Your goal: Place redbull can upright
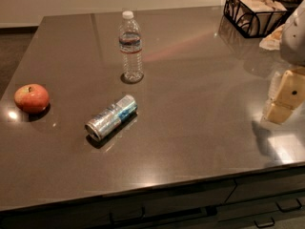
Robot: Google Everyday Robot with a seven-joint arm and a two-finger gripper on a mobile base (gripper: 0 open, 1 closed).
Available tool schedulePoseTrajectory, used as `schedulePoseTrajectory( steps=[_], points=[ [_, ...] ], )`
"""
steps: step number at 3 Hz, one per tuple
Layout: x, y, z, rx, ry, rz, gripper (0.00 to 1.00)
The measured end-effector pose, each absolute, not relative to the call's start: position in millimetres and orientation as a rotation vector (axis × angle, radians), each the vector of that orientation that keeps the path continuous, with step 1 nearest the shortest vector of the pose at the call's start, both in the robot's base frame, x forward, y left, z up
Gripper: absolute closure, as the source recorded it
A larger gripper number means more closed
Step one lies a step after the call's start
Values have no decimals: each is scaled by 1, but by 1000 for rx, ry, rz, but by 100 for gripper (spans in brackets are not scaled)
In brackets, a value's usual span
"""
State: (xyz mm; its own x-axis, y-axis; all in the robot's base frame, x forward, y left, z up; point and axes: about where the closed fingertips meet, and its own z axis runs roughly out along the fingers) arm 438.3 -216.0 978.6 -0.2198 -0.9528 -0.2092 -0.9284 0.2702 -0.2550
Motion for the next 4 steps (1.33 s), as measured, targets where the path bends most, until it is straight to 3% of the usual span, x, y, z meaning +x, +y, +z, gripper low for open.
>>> schedulePoseTrajectory(
  steps=[2,4],
  points=[
    [443,-211,979,-1747,2205,-67,0],
    [485,-146,955,-1949,1996,73,0]
  ],
)
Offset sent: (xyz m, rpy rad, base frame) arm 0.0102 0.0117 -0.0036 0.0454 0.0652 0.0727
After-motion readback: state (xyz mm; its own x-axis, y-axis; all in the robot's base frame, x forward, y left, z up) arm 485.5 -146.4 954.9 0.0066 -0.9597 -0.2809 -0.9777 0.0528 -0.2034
